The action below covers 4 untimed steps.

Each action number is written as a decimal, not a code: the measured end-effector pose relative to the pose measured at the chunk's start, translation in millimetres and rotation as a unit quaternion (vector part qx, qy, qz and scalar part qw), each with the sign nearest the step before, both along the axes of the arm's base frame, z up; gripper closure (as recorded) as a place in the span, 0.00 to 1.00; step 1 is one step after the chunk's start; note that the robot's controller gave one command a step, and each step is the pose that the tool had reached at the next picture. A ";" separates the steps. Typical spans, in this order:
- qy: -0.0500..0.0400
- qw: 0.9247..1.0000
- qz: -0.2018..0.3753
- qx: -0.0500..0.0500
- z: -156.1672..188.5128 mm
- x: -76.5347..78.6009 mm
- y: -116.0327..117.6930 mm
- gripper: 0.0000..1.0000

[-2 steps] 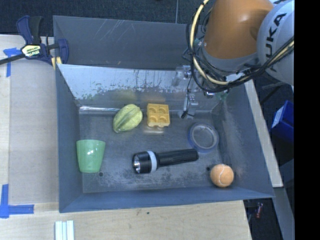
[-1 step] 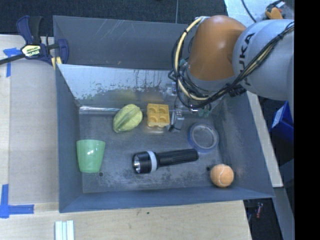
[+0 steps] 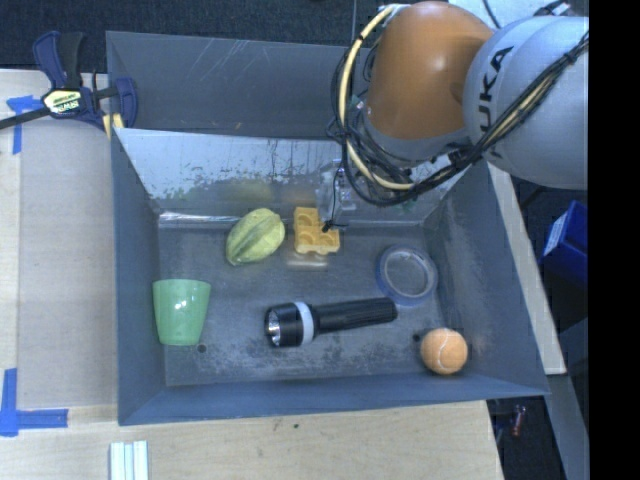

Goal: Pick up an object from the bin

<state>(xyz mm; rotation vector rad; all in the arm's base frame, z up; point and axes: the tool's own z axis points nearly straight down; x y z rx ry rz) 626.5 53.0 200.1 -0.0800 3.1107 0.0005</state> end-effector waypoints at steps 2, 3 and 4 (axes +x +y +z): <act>0.002 0.999 0.038 -0.001 -64.2 0.6 14.0 1.00; -0.003 1.000 0.023 -0.001 -55.2 -38.0 14.5 1.00; -0.002 0.999 0.035 -0.001 52.7 -26.4 7.8 1.00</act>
Offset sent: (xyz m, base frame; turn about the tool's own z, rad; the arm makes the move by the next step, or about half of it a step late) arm 0.0012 0.0142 -0.0619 -0.0766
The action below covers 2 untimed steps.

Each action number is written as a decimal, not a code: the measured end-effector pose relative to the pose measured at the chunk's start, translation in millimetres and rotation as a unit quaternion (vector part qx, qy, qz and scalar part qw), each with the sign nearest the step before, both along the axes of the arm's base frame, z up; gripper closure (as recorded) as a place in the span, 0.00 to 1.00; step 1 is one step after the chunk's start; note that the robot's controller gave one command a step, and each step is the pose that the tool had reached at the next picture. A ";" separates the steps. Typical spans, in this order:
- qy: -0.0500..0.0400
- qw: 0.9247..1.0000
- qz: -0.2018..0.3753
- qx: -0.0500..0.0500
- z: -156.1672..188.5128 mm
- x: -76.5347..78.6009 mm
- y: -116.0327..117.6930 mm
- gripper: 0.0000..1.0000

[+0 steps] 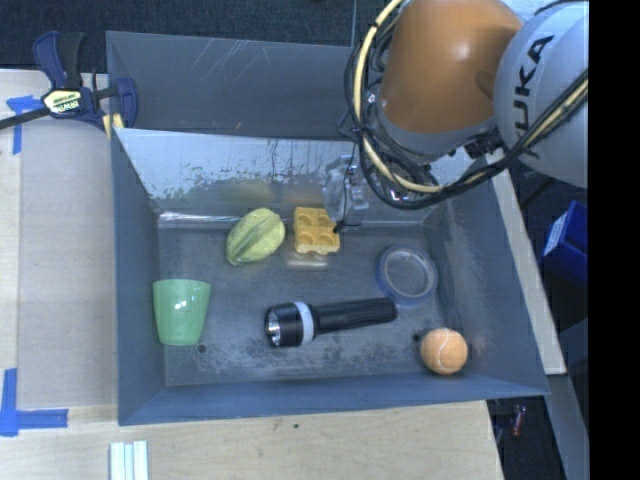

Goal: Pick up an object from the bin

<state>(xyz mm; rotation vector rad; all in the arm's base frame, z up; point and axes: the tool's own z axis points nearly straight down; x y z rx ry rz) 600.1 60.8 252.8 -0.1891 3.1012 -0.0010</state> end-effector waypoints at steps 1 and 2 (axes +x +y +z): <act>-0.001 1.000 -0.012 0.001 80.0 7.8 21.0 1.00; -0.002 1.000 0.010 -0.001 -27.4 13.9 33.5 1.00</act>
Offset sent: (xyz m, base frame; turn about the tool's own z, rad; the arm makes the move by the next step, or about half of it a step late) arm 0.0127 0.0346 -0.0319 -0.0230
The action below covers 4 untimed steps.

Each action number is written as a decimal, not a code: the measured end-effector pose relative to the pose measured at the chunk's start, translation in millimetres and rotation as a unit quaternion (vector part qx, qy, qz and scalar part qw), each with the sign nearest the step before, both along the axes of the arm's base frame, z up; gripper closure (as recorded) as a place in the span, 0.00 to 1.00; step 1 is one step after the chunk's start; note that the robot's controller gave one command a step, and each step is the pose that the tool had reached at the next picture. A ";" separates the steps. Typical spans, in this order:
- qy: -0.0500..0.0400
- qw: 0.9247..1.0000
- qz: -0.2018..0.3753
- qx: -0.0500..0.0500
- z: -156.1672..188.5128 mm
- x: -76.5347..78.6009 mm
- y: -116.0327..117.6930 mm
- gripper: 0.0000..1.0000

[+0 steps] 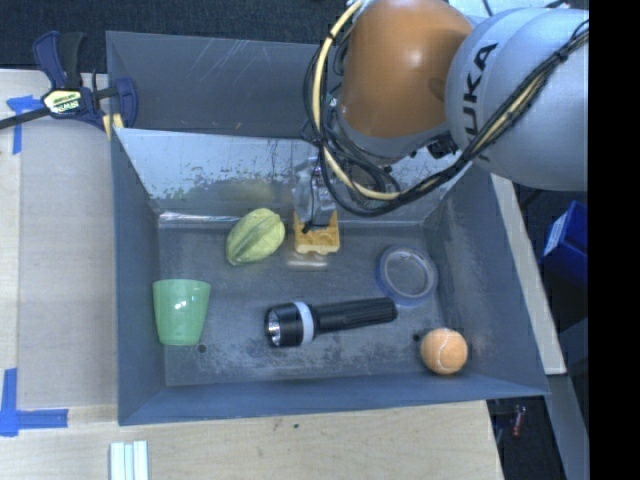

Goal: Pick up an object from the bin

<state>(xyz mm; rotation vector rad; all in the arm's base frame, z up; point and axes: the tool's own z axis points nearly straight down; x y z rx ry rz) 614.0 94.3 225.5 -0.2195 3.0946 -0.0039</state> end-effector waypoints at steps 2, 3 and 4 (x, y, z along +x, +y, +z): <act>-0.003 0.999 0.034 0.000 -22.9 -6.9 17.3 1.00; -0.011 0.990 0.142 -0.004 20.0 -20.5 87.3 1.00; -0.007 0.998 0.070 -0.002 -92.6 1.7 45.2 1.00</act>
Offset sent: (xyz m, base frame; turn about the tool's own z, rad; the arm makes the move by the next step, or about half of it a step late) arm 0.0103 0.0269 -0.0585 -0.0936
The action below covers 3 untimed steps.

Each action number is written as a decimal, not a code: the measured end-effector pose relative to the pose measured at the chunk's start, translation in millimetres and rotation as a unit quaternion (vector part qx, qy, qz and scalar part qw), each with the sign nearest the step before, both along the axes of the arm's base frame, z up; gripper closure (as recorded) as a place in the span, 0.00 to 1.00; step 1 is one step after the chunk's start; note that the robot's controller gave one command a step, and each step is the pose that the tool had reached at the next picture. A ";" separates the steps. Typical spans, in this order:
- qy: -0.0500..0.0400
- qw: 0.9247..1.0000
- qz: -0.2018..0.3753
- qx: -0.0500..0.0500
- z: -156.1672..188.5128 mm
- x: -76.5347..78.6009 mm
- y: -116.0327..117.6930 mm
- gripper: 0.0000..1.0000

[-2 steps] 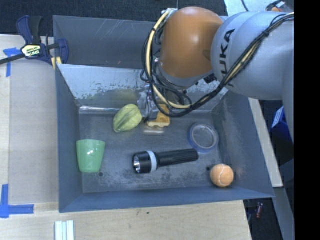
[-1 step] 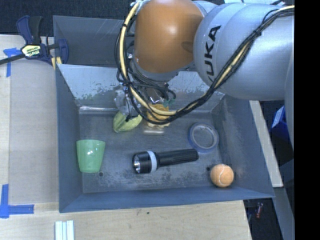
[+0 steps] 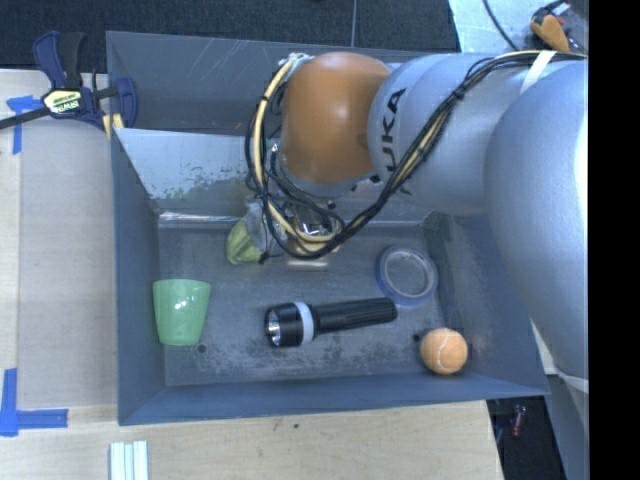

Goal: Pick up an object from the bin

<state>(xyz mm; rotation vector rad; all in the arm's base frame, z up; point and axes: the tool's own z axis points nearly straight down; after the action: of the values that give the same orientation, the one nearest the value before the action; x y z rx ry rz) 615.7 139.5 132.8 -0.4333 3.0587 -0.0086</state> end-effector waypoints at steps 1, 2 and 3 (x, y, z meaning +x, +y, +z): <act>-0.015 0.994 0.106 0.002 58.0 -25.1 71.6 1.00; -0.006 1.000 0.026 -0.001 94.2 13.0 -0.7 1.00; -0.012 0.986 0.168 -0.002 -1.7 -11.1 97.9 1.00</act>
Offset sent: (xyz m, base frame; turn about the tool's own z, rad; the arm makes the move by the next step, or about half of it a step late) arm 0.0096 0.0038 0.0910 -0.0584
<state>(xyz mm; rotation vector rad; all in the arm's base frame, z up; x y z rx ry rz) 604.6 237.4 131.1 -0.9356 2.9204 -0.0052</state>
